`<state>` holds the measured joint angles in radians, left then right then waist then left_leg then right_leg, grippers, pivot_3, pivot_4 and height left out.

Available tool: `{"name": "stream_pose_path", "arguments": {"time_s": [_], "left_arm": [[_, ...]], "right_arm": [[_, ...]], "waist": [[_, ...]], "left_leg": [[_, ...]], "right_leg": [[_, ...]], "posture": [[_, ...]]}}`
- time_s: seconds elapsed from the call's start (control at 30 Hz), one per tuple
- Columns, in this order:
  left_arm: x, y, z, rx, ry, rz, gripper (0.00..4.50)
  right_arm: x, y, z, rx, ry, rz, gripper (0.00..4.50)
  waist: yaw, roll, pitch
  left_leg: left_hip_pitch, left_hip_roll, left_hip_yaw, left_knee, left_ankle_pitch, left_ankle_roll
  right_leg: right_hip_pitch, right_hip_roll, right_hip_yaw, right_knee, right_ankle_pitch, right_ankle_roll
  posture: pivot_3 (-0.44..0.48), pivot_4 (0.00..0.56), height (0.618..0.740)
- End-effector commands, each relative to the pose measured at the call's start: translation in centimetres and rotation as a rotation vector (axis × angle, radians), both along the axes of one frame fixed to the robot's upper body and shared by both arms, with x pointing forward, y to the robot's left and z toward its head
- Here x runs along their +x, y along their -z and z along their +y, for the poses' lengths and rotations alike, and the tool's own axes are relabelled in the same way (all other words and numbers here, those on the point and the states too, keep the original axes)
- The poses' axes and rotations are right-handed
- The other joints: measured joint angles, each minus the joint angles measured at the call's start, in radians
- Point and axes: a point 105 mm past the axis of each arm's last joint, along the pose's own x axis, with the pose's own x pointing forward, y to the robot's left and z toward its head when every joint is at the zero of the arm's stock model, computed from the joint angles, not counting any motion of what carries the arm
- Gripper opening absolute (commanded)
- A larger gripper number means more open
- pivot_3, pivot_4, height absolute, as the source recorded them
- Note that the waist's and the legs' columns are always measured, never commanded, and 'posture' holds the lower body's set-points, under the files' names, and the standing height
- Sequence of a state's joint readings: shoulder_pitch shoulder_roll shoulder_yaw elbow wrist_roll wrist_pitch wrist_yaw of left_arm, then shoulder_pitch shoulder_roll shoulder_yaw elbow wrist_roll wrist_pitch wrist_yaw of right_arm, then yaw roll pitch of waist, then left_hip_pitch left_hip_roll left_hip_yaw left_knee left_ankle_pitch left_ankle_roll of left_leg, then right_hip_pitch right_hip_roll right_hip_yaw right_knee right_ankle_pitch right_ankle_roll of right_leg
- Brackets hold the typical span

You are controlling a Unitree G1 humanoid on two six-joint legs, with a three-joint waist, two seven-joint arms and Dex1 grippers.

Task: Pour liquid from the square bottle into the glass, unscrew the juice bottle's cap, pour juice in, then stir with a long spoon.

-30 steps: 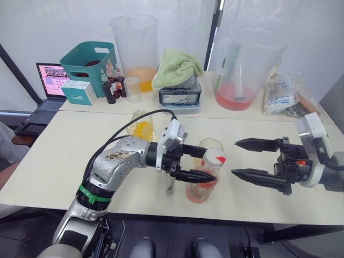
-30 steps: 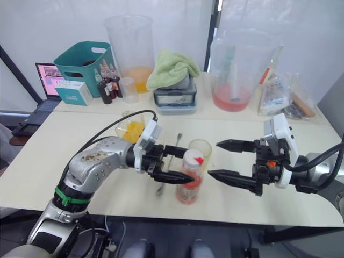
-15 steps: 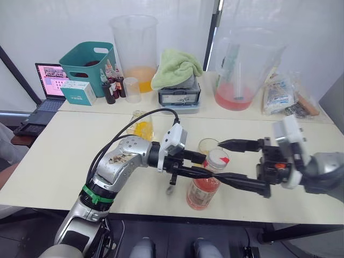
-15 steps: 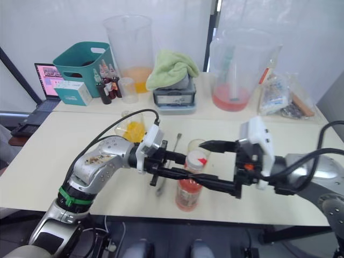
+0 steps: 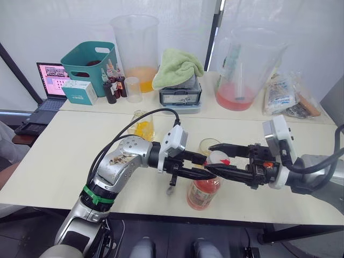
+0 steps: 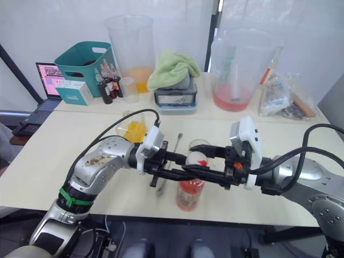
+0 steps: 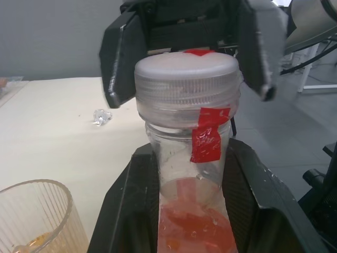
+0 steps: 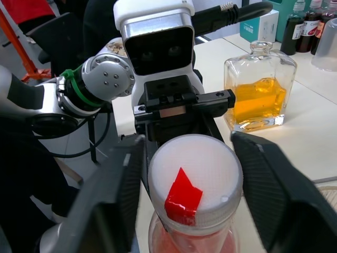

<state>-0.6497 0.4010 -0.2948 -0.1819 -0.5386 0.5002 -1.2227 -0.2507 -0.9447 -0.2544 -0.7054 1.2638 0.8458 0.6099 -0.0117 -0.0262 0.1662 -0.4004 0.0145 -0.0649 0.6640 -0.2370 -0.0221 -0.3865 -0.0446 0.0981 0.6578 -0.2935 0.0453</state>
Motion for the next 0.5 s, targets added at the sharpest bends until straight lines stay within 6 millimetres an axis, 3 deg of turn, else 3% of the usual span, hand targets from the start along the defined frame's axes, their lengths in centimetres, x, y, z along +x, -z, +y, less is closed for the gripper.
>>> {"name": "stream_pose_path", "arguments": {"time_s": [0.03, 0.3, 0.4, 0.5], "left_arm": [[0.0, -0.5, 0.0, -0.016, -0.006, -0.030, 1.16], [0.2, -0.5, 0.3, -0.011, -0.004, -0.043, 1.16], [0.4, -0.4, 0.7, 0.003, 0.011, -0.053, 1.16], [0.5, -0.2, 1.3, 0.031, 0.063, -0.074, 1.16]], "right_arm": [[-0.4, -1.0, 0.0, 0.030, -0.005, -0.038, 1.72], [0.3, -1.4, 0.3, 0.072, -0.003, -0.085, 1.72], [1.0, -1.8, 1.1, 0.070, -0.114, -0.130, 1.72], [1.9, -1.3, 2.5, -0.030, -0.331, -0.149, 1.72]], "waist": [[0.000, 0.000, 0.000], [-0.001, 0.000, 0.000], [-0.007, 0.000, 0.000], [-0.016, 0.001, 0.000]], "left_leg": [[0.000, 0.000, 0.000, 0.000, 0.000, 0.000], [0.000, 0.000, 0.000, 0.000, 0.000, 0.000], [0.000, 0.000, 0.001, 0.000, 0.000, 0.000], [0.001, 0.001, 0.002, 0.000, 0.001, 0.001]], "right_leg": [[0.000, 0.000, 0.000, 0.000, 0.000, 0.000], [0.000, 0.000, 0.000, 0.000, 0.000, 0.000], [0.000, 0.000, 0.000, 0.000, 0.000, 0.000], [-0.001, 0.001, 0.000, 0.000, 0.000, 0.000]], "posture": [[0.000, 0.150, 0.740], [0.000, 0.150, 0.740], [0.000, 0.150, 0.740], [0.000, 0.150, 0.740]]}}
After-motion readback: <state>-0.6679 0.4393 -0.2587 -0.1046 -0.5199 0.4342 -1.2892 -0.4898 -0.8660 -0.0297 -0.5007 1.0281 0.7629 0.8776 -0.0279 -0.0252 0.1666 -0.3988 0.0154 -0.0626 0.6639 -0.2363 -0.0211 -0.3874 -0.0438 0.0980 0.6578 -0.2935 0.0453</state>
